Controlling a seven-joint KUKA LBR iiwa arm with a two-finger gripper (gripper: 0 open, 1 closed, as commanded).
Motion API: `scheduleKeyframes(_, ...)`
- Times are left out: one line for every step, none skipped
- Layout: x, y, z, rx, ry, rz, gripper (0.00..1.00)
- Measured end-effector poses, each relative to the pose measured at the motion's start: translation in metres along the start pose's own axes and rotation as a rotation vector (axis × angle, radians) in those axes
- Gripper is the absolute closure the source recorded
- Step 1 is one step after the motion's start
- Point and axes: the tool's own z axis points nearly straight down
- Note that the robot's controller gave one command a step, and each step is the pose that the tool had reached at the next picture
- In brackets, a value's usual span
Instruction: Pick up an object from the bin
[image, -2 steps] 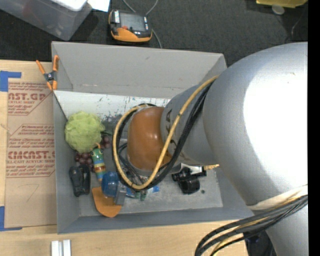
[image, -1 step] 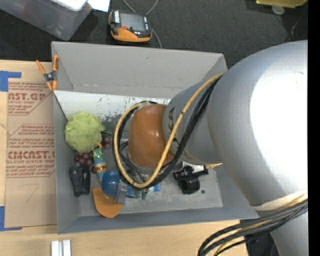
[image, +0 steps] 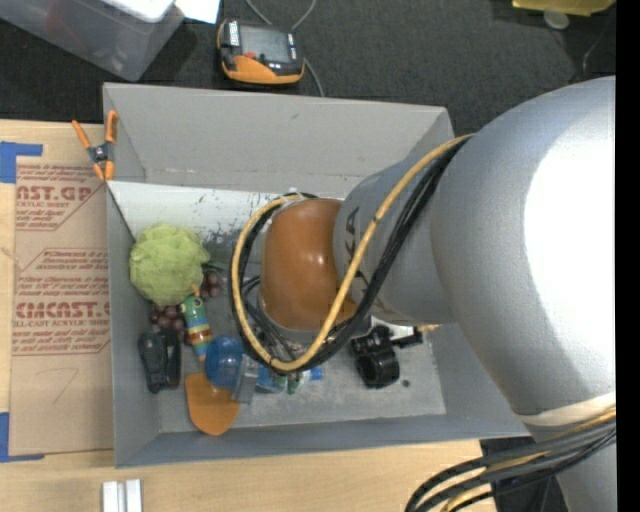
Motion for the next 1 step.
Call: scheduleKeyframes(0.0010,0.0005,-0.0263,0.000,0.003,-0.001,1.00)
